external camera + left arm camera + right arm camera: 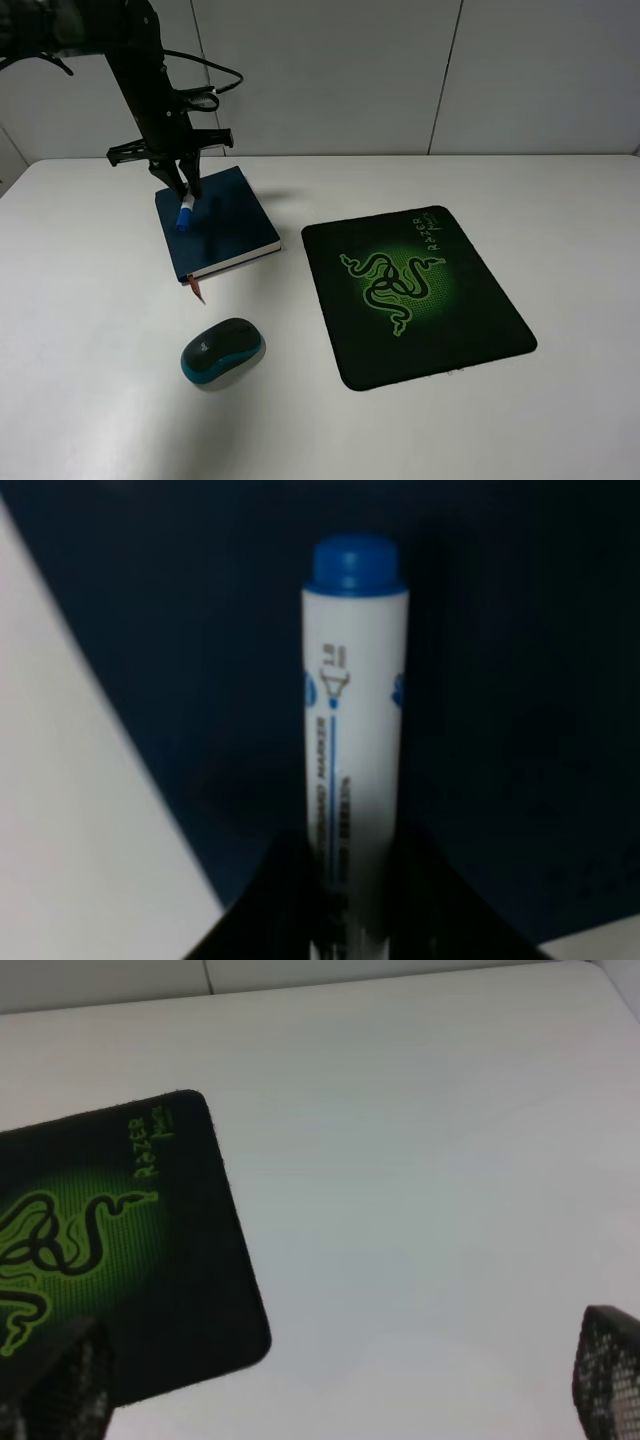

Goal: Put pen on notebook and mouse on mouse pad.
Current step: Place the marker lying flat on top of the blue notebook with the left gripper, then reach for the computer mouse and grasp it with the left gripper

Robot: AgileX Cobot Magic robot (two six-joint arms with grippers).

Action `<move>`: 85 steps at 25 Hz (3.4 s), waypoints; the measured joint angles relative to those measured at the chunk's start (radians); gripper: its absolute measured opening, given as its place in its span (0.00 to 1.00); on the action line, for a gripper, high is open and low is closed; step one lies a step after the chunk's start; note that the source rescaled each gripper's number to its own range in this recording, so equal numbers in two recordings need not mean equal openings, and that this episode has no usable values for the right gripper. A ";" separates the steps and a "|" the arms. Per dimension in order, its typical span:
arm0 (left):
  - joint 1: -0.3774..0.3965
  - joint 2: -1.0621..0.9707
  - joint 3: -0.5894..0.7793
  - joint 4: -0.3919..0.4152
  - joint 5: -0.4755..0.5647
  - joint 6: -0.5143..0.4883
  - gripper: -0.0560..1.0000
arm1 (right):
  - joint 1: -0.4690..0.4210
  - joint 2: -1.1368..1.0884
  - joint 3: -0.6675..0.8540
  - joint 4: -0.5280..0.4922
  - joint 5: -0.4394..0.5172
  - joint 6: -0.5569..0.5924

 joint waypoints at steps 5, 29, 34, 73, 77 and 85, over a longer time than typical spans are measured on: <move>-0.020 0.032 -0.007 -0.003 -0.014 -0.014 0.05 | 0.000 0.000 0.000 0.002 0.000 0.000; -0.027 0.077 -0.007 -0.001 -0.108 -0.023 0.05 | 0.000 0.000 0.000 0.005 0.000 0.000; -0.027 0.077 -0.007 -0.001 -0.107 -0.023 0.05 | 0.000 0.000 0.000 0.005 0.000 0.000; -0.029 -0.075 -0.007 -0.004 0.024 0.050 1.00 | 0.000 0.000 0.000 0.006 0.000 0.000; -0.029 -0.129 -0.007 -0.004 0.025 0.095 1.00 | 0.000 0.000 0.000 0.006 0.000 0.000; -0.029 -0.225 -0.007 -0.014 0.026 0.151 1.00 | 0.000 0.000 0.000 0.006 0.000 0.000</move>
